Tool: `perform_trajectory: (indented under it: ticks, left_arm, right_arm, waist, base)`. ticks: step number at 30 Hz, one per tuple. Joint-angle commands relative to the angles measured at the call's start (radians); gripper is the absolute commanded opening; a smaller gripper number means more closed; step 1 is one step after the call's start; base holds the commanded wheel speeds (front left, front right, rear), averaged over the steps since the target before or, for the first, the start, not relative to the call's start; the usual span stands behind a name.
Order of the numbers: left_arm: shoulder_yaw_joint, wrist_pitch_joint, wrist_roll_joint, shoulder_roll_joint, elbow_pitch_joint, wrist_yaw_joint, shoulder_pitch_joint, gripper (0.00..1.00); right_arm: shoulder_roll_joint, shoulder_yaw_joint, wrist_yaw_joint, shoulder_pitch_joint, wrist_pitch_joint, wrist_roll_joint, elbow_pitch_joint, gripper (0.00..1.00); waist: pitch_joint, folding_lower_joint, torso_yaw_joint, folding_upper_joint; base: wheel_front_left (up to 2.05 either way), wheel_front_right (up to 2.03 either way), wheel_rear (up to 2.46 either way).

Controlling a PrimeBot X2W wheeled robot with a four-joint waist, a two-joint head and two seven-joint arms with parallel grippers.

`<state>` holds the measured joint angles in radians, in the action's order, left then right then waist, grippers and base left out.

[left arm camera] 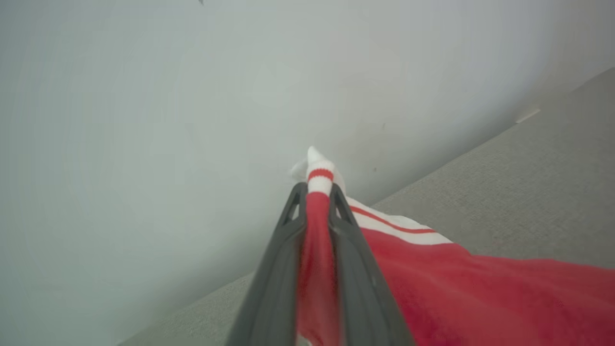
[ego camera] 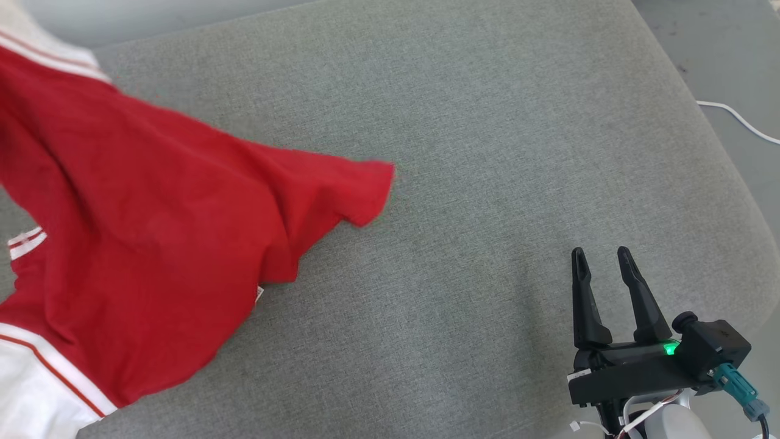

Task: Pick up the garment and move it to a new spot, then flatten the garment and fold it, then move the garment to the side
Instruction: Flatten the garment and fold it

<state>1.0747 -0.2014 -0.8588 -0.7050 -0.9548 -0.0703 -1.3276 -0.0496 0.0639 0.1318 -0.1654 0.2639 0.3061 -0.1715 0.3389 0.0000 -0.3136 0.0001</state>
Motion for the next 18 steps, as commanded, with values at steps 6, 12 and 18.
perform_trajectory:
  ticks: [6,12,18]
  left_arm:
    - [-0.015,-0.050,-0.004,0.030,-0.030,0.003,0.037,1.00]
    - [-0.103,-0.064,0.011,0.055,0.056,0.026,0.062,1.00]
    - [-0.306,-0.063,0.067,0.051,0.258,0.074,0.235,1.00]
  right_arm:
    - [-0.001,-0.001,-0.002,-0.009,0.001,-0.016,0.000,1.00]
    - [-0.001,-0.006,-0.002,0.002,0.001,-0.035,-0.011,1.00]
    - [-0.001,-0.015,-0.002,0.025,0.001,-0.056,-0.019,1.00]
  waist:
    - [-0.010,0.0000,0.027,-0.0001]
    - [-0.065,0.0000,0.075,-0.0001]
    - [-0.135,0.0000,0.130,-0.0001]
  base:
    - [0.00,0.00,0.00]
    - [0.00,0.00,0.00]
    - [0.00,0.00,0.00]
